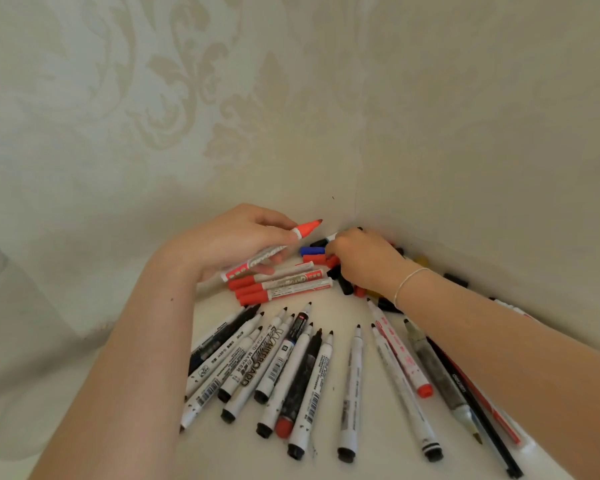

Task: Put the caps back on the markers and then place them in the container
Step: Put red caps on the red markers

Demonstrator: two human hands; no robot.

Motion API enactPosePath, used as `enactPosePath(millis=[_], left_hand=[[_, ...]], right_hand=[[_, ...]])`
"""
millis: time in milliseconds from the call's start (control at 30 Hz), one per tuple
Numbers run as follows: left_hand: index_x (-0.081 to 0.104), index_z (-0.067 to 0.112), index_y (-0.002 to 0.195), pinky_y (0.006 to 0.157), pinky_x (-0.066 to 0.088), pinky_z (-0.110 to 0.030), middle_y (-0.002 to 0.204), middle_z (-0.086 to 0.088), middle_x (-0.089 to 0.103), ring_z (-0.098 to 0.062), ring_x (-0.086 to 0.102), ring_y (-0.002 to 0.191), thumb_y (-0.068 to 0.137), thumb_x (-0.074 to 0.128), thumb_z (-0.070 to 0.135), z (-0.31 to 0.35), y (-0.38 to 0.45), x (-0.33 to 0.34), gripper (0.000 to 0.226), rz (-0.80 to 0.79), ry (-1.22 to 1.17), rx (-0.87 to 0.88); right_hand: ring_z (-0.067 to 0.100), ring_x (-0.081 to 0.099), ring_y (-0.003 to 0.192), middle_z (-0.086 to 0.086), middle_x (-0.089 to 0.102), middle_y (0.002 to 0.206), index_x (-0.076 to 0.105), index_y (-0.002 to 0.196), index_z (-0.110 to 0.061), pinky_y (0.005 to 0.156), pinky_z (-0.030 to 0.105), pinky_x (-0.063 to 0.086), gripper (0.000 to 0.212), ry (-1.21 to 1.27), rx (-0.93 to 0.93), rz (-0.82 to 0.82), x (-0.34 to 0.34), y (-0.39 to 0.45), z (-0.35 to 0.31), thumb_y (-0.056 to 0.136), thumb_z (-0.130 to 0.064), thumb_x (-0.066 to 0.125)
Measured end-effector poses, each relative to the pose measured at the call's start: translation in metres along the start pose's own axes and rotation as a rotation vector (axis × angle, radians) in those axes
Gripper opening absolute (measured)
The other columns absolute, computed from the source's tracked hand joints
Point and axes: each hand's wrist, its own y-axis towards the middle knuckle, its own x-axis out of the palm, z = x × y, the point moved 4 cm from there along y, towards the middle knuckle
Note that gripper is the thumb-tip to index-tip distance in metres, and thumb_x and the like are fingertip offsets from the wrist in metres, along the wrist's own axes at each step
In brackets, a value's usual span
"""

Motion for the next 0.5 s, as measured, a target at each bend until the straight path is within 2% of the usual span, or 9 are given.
enactPosePath(millis=[167,267,333,433,500], left_hand=[[0.067,0.016,0.109,0.057,0.056,-0.023,0.082,-0.004,0.063,-0.008,0.065,0.061,0.094,0.058,0.021,-0.002,0.001,-0.005,0.017,-0.012,-0.038,0.006],[0.066,0.017,0.109,0.050,0.049,-0.020,0.084,-0.005,0.067,-0.007,0.062,0.055,0.095,0.056,0.021,0.001,-0.001,-0.007,0.017,-0.011,-0.004,0.028],[0.066,0.018,0.107,0.051,0.046,-0.022,0.086,-0.006,0.072,-0.007,0.058,0.054,0.096,0.055,0.021,0.001,-0.002,-0.009,0.016,-0.035,0.042,0.043],[0.066,0.019,0.106,0.053,0.045,-0.023,0.088,-0.006,0.075,-0.005,0.055,0.052,0.097,0.053,0.022,0.001,-0.004,-0.010,0.016,-0.075,0.088,0.053],[0.066,0.019,0.103,0.053,0.045,-0.022,0.088,-0.006,0.075,-0.004,0.055,0.052,0.097,0.053,0.022,0.002,-0.005,-0.010,0.015,-0.092,0.105,0.060]], right_hand=[[0.025,0.053,0.102,0.007,0.054,0.111,0.058,0.117,-0.014,0.084,0.034,0.039,0.025,-0.146,-0.050,-0.022,0.009,0.014,-0.004,0.092,-0.015,0.052],[0.025,0.053,0.102,0.005,0.055,0.111,0.060,0.116,-0.016,0.087,0.035,0.039,0.026,-0.173,-0.069,-0.050,0.012,0.023,-0.004,0.092,-0.010,0.049],[0.025,0.053,0.102,0.006,0.055,0.111,0.061,0.112,-0.016,0.088,0.035,0.039,0.025,-0.186,-0.084,-0.044,0.011,0.028,-0.004,0.092,-0.008,0.048],[0.025,0.053,0.103,0.006,0.057,0.111,0.060,0.109,-0.015,0.085,0.031,0.036,0.021,-0.096,-0.072,-0.018,0.007,0.031,0.000,0.093,-0.012,0.047],[0.027,0.057,0.097,0.008,0.061,0.107,0.058,0.104,-0.013,0.078,0.031,0.040,0.014,0.103,-0.013,0.015,0.001,0.031,0.007,0.092,-0.014,0.049]])
